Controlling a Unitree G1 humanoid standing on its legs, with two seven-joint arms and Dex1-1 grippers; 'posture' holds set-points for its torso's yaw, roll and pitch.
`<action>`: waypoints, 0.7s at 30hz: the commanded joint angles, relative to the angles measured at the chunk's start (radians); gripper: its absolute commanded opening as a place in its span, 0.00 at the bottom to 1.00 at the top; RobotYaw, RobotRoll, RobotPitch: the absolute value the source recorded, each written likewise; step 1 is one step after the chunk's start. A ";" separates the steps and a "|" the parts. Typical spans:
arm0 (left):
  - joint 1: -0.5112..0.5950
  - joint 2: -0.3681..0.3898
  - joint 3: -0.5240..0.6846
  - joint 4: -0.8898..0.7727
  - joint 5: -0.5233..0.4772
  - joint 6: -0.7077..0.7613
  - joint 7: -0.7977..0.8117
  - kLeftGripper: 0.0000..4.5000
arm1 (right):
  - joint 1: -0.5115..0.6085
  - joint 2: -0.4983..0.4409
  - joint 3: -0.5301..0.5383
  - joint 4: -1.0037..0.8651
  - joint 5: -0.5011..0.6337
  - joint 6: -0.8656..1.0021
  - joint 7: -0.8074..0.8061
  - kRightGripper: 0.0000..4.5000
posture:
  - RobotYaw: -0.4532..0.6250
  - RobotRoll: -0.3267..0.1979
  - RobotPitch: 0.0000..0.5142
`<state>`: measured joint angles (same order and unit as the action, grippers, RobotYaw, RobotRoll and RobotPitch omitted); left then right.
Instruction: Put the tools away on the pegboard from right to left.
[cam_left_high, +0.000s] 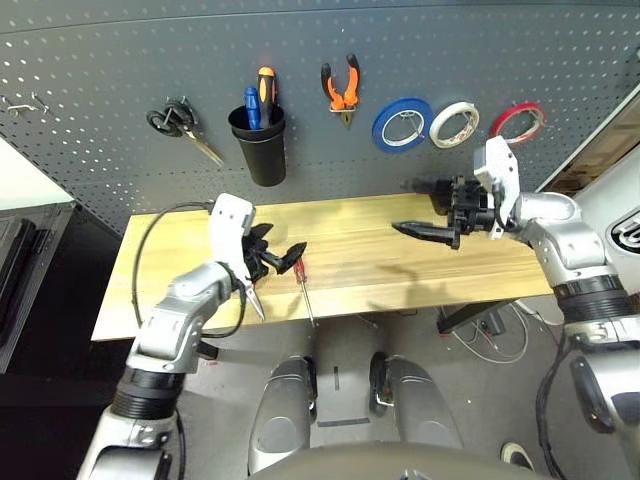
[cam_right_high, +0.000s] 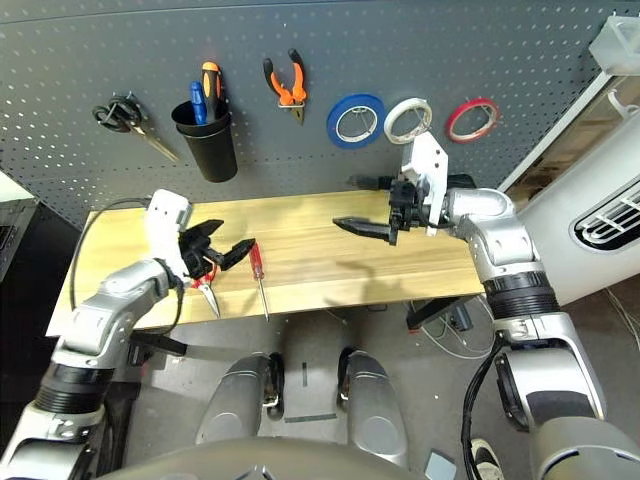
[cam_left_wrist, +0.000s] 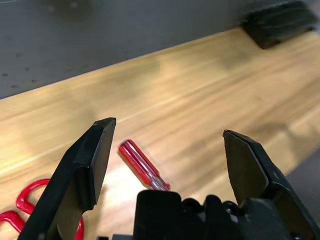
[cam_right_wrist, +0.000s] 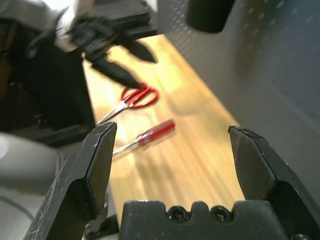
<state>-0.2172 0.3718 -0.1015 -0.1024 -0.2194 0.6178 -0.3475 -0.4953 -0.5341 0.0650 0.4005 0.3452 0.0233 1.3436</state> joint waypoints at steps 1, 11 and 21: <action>0.000 -0.037 -0.025 0.050 0.067 0.033 0.073 1.00 | 0.037 -0.016 0.006 0.046 -0.020 -0.069 0.055 0.99 | 0.46 0.62 0.15; -0.051 -0.146 -0.026 0.223 0.119 0.051 0.136 1.00 | 0.064 -0.003 0.050 0.257 -0.153 -0.275 0.055 0.99 | 0.45 0.62 0.19; -0.118 -0.231 -0.012 0.392 0.150 0.034 0.197 1.00 | 0.069 0.028 0.046 0.287 -0.170 -0.333 0.032 0.99 | 0.44 0.62 0.24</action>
<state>-0.3335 0.1541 -0.1147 0.2474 -0.0831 0.6526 -0.1633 -0.4425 -0.5066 0.1083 0.6926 0.1818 -0.2974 1.3785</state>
